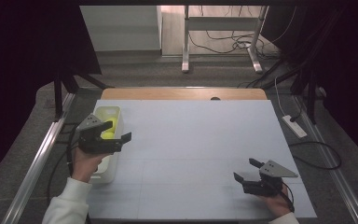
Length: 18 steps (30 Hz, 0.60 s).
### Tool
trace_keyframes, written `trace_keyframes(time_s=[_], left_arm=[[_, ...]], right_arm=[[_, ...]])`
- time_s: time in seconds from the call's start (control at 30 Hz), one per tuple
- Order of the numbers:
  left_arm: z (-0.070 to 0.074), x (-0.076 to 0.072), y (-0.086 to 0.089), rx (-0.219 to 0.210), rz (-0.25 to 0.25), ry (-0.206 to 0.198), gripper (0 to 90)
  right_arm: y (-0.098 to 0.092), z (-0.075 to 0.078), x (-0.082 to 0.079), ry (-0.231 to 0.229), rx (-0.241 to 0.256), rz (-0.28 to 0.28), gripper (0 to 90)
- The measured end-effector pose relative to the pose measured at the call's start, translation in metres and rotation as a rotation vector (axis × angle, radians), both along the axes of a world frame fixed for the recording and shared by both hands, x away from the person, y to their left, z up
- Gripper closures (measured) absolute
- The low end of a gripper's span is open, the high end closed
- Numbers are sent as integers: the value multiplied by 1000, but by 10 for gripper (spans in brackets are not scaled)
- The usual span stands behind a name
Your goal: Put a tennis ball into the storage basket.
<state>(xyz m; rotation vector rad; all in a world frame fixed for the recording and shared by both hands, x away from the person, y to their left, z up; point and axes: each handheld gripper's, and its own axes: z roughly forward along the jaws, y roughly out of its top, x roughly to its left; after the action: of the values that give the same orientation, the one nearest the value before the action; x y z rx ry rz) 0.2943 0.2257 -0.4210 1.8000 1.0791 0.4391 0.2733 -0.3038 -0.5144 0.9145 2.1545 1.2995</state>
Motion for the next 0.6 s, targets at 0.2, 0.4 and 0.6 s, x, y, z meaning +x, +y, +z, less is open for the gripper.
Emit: trace_keyframes(time_s=[0.2,0.4,0.6], left_arm=[[-3,-6,-11,5,-34,-12,88],[-9,-14,-24,13,-83,-23,89],[-14,-21,-36,33,-122,-36,89]], right_arm=[[-1,0,-1,3,1,-5,159],[-2,0,-1,0,-3,-5,159],[-1,1,-2,-3,-2,-8,159]])
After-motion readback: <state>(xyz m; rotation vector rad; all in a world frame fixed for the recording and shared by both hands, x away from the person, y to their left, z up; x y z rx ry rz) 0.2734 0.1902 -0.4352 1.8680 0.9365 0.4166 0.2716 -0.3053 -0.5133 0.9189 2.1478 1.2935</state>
